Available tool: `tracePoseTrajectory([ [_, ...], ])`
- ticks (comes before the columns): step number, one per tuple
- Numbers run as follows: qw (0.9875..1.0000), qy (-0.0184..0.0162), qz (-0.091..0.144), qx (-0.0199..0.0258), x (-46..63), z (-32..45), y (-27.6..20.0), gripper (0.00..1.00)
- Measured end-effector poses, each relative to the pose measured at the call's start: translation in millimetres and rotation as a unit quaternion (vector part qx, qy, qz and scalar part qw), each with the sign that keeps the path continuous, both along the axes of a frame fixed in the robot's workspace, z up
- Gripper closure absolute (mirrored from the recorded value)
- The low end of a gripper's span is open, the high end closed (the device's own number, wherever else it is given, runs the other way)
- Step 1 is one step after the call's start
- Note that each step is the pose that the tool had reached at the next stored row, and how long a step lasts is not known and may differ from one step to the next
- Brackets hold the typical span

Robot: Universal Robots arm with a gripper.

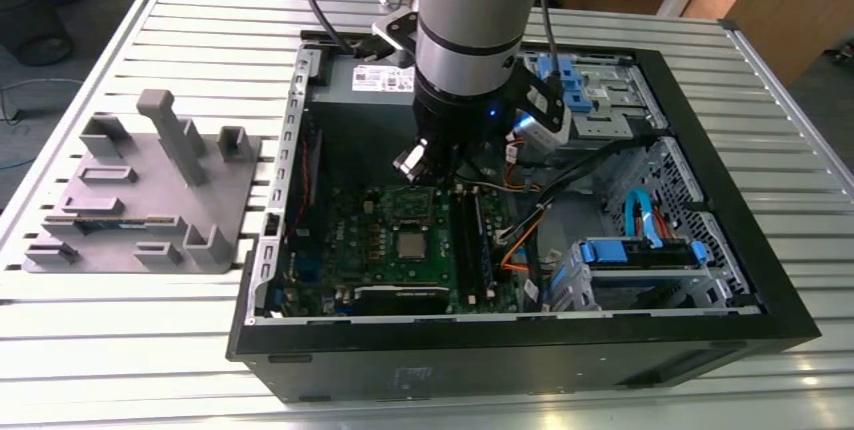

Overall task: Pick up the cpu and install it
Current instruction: 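Close the cpu cover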

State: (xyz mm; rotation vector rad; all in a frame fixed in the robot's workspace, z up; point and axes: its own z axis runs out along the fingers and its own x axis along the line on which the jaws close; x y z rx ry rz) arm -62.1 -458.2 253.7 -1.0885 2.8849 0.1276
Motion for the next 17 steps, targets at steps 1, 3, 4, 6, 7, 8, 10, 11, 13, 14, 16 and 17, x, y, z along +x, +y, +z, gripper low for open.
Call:
tracePoseTrajectory([
  [1, 1.0000, -0.0001, 0.000, 0.0000, -0.1, 0.0, -0.2, 0.87],
  [3, 1.0000, -0.0002, 0.000, 0.0000, -0.3, 0.0, -0.6, 0.87],
  [4, 1.0000, -0.0002, 0.000, 0.0000, -0.3, 0.0, -0.8, 0.87],
  [6, 1.0000, -0.0002, 0.000, 0.0000, -0.2, 0.0, -1.3, 0.87],
  [7, 1.0000, -0.0002, 0.000, 0.0000, -0.2, 0.0, -1.6, 0.87],
  [8, 1.0000, -0.0002, 0.000, 0.0000, -0.2, 0.0, -2.0, 0.87],
  [10, 1.0000, -0.0002, 0.000, 0.0000, -0.2, 0.0, -2.6, 0.87],
  [11, 1.0000, -0.0002, 0.000, 0.0000, -0.2, 0.0, -3.0, 0.87],
  [13, 1.0000, -0.0002, 0.000, 0.0000, -0.2, 0.0, -3.6, 0.87],
  [14, 1.0000, -0.0002, 0.000, 0.0000, -0.2, 0.0, -3.9, 0.87],
  [16, 1.0000, -0.0002, 0.000, 0.0000, -0.2, 0.0, -4.5, 0.87],
  [17, 1.0000, -0.0002, 0.000, 0.0000, -0.2, 0.0, -4.8, 0.87],
])
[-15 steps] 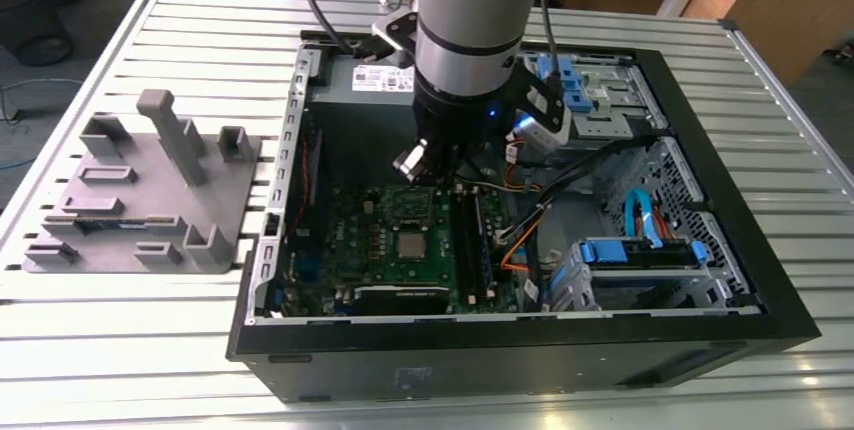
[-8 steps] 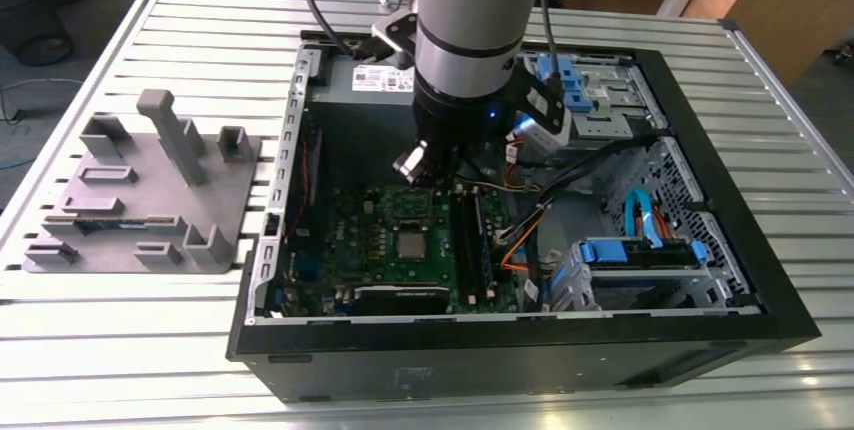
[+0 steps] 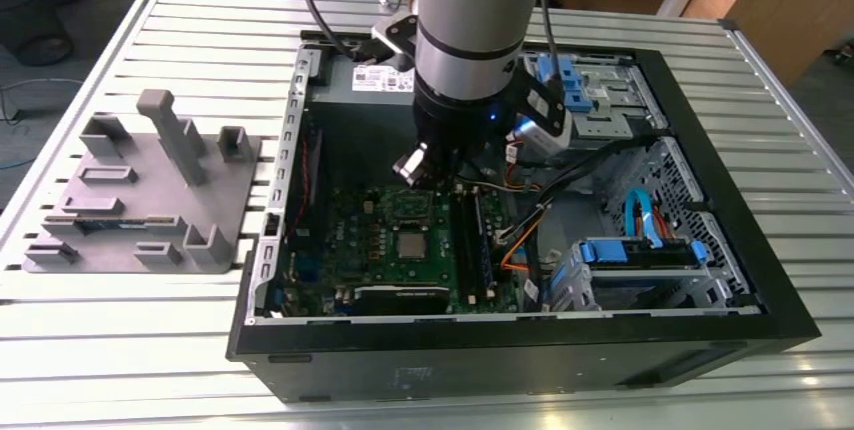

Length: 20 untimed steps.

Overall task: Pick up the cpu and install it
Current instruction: 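Close the cpu cover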

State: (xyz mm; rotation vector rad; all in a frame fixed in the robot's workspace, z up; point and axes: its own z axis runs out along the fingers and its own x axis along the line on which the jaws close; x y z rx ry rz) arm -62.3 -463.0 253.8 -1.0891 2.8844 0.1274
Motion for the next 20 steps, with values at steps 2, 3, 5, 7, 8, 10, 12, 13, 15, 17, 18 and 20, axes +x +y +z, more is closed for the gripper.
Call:
tracePoseTrajectory([
  [2, 1.0000, 0.0000, 0.000, 0.0000, 0.0, 0.0, -0.6, 0.87],
  [3, 1.0000, 0.0000, 0.000, 0.0000, 0.0, 0.0, -1.0, 0.87],
  [5, 1.0000, 0.0000, 0.000, 0.0000, 0.0, 0.0, -1.6, 0.87],
  [7, 1.0000, 0.0000, 0.000, 0.0000, 0.0, 0.0, -2.2, 0.87],
  [8, 1.0000, 0.0000, 0.000, 0.0000, 0.0, 0.0, -2.5, 0.87],
  [10, 1.0000, 0.0000, 0.000, -0.0001, 0.1, 0.0, -2.9, 0.87],
  [12, 1.0000, 0.0000, 0.000, -0.0005, 0.6, 0.0, -3.2, 0.87],
  [13, 1.0000, 0.0000, 0.000, -0.0008, 0.9, 0.0, -3.4, 0.87],
  [15, 1.0000, 0.0000, 0.000, -0.0011, 1.5, 0.0, -3.7, 0.87],
  [17, 1.0000, 0.0000, 0.000, -0.0012, 2.0, 0.0, -4.1, 0.87],
  [18, 1.0000, 0.0000, 0.000, -0.0013, 2.1, 0.0, -4.2, 0.87],
  [20, 1.0000, 0.0000, 0.000, -0.0016, 2.2, -0.1, -4.3, 0.87],
])
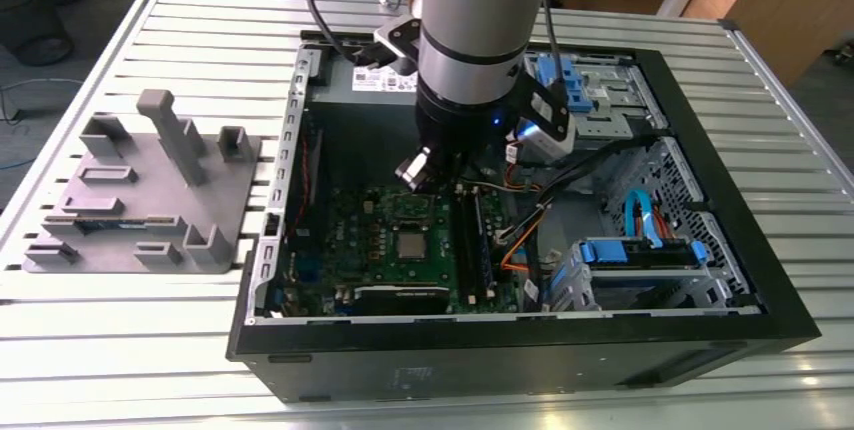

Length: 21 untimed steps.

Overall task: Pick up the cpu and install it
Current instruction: 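Close the cpu cover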

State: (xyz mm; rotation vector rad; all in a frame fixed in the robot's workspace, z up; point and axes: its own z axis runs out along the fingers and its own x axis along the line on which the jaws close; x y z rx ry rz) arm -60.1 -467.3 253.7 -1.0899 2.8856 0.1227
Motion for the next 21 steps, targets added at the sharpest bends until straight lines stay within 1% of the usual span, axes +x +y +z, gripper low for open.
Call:
tracePoseTrajectory([
  [11, 1.0000, 0.0000, 0.003, -0.0006, 0.1, -4.7, 0.0, 0.87],
  [21, 0.9999, 0.0000, 0.015, -0.0012, -0.1, -8.0, 0.2, 0.87],
])
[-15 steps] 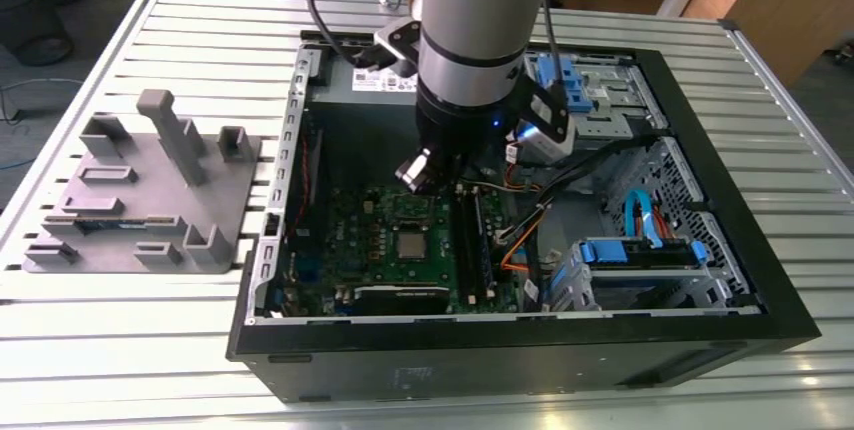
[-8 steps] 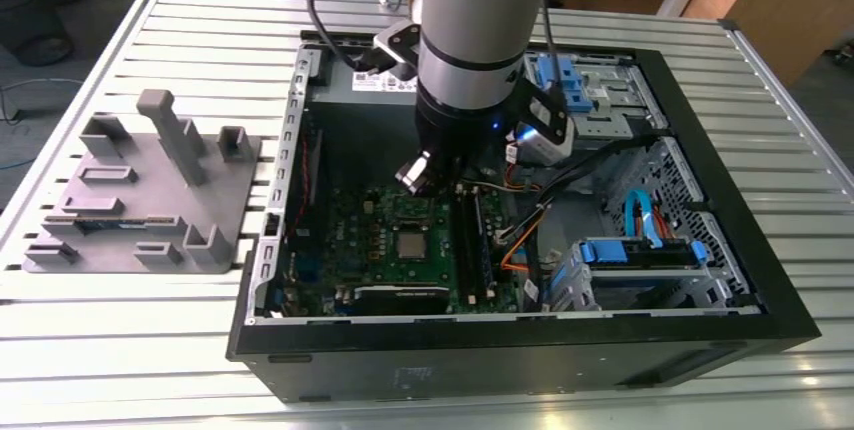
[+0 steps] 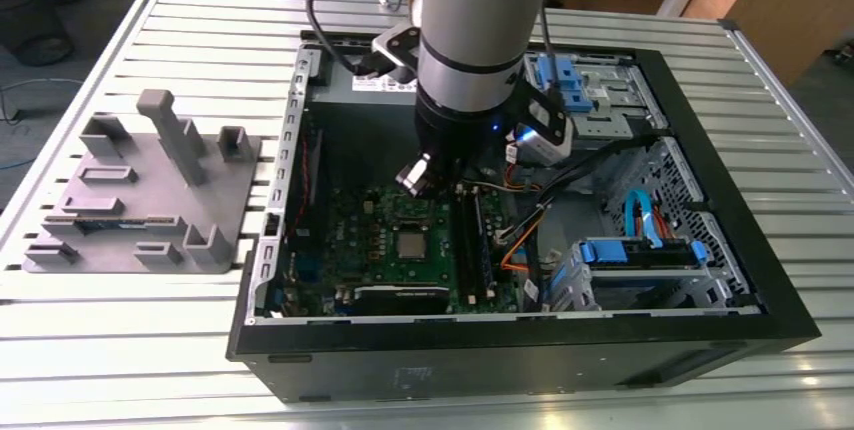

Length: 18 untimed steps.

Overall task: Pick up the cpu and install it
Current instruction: 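Close the cpu cover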

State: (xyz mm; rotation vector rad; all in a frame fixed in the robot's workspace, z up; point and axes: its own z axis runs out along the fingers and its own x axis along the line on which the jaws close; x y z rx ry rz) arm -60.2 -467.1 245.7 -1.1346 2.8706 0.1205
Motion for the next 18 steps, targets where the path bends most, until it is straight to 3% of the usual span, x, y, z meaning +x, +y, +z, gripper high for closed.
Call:
tracePoseTrajectory([
  [5, 1.0000, 0.0000, 0.006, -0.0006, -0.3, -0.8, 0.1, 0.87],
  [13, 0.9998, 0.0000, 0.020, -0.0088, -0.4, -2.2, -0.1, 0.87],
  [18, 0.9996, 0.0000, 0.027, -0.0111, -0.4, -4.9, 0.1, 0.87],
])
